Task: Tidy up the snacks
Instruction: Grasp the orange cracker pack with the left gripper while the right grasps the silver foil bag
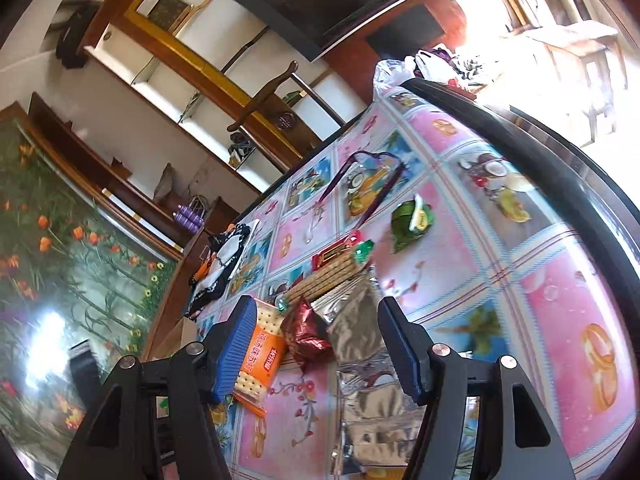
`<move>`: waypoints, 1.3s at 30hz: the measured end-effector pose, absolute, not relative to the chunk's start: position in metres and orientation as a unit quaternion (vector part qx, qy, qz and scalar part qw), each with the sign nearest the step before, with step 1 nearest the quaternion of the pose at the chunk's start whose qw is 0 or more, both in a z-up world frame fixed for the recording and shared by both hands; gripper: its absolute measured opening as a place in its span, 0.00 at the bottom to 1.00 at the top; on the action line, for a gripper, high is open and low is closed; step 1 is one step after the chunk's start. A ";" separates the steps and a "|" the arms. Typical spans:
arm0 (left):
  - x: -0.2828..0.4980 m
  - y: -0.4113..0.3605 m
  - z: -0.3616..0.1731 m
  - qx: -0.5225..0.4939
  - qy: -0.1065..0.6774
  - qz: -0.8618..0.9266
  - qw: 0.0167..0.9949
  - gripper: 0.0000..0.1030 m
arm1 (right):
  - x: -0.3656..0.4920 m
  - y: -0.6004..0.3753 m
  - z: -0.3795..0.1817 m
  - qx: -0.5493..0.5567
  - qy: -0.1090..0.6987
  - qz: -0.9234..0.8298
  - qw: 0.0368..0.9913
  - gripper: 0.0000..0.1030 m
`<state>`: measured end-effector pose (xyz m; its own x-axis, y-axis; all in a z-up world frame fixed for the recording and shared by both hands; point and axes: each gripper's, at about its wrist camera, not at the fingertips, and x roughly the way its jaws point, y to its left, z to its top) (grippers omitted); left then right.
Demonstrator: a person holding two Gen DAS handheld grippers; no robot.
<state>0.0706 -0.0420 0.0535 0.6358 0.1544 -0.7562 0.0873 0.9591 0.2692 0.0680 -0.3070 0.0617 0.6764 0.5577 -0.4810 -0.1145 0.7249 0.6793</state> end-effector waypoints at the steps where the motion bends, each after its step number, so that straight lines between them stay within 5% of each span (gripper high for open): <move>1: 0.076 -0.046 0.048 0.148 0.435 0.011 0.888 0.85 | 0.068 -0.309 0.061 0.318 0.352 0.194 0.859 0.66; 11: 0.110 -0.069 0.016 0.190 0.447 0.017 0.874 0.86 | 0.070 -0.312 0.054 0.335 0.369 0.207 0.842 0.67; 12: 0.111 -0.069 0.016 0.186 0.446 0.016 0.875 0.83 | 0.070 -0.313 0.053 0.335 0.371 0.206 0.842 0.67; 14: 0.111 -0.066 0.017 0.158 0.449 0.000 0.880 0.56 | 0.071 -0.313 0.051 0.334 0.374 0.202 0.841 0.67; 16: 0.106 -0.063 0.019 0.143 0.451 -0.003 0.881 0.53 | 0.073 -0.313 0.050 0.330 0.377 0.197 0.843 0.67; 25: 0.036 -0.035 0.027 0.033 0.451 -0.082 0.888 0.50 | 0.081 -0.303 0.042 0.288 0.406 0.170 0.851 0.68; 39: 0.043 -0.020 0.017 0.004 0.456 -0.093 0.885 0.55 | 0.107 -0.222 0.030 -0.028 0.460 0.122 0.879 0.70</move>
<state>0.0425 -0.0197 0.0173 0.5665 -0.1606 -0.8083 0.1674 0.9828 -0.0779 0.1069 -0.2220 0.0297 0.5463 0.1896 -0.8159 -0.2404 0.9686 0.0641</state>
